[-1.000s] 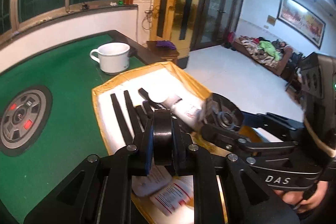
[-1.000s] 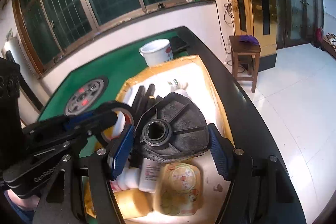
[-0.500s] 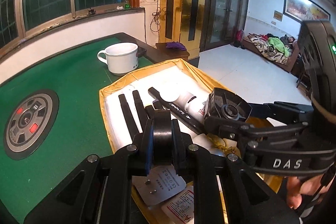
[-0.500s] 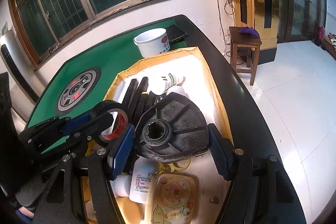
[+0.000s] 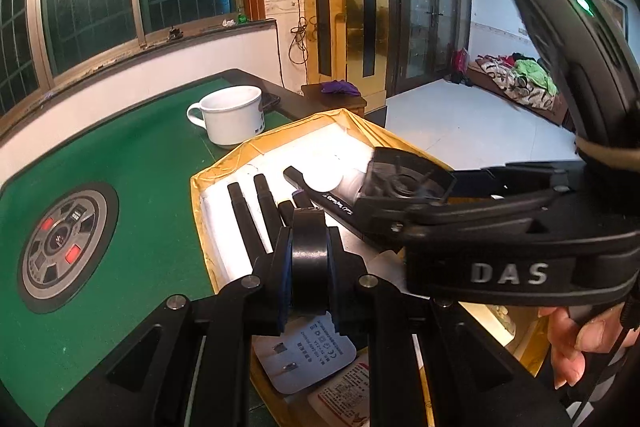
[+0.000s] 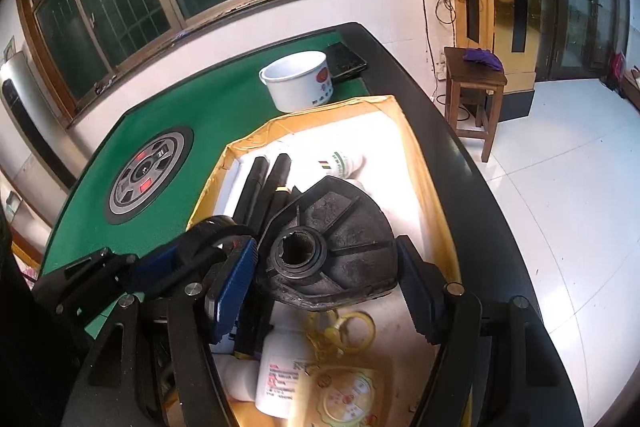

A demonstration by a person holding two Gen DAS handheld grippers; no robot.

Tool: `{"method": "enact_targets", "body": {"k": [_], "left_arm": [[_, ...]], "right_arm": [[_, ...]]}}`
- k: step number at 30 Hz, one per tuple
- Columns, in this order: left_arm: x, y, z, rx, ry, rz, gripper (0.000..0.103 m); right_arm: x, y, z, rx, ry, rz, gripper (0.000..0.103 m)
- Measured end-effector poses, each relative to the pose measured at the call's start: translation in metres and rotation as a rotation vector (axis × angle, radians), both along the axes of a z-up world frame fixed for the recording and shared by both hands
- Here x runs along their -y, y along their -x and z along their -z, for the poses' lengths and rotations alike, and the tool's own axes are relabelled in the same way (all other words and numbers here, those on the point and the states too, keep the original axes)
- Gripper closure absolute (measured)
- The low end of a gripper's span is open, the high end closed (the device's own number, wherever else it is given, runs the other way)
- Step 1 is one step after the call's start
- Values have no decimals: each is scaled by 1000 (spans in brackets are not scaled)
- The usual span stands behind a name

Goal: Organize rigid objects
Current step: 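Carry the tape roll and black holder over the tray and lower them with both grippers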

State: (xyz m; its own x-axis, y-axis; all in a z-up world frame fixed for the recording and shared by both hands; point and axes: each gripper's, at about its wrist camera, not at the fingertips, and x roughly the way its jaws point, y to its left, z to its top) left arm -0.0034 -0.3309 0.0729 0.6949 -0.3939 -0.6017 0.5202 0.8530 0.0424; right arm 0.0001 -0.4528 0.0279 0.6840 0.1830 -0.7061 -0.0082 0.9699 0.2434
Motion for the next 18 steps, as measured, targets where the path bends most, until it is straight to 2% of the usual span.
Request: {"method": "enact_targets", "body": {"k": [18], "left_arm": [[7, 5, 4, 55, -51, -8, 90]], "right_arm": [[-12, -10, 1, -30, 48, -19, 39]]}}
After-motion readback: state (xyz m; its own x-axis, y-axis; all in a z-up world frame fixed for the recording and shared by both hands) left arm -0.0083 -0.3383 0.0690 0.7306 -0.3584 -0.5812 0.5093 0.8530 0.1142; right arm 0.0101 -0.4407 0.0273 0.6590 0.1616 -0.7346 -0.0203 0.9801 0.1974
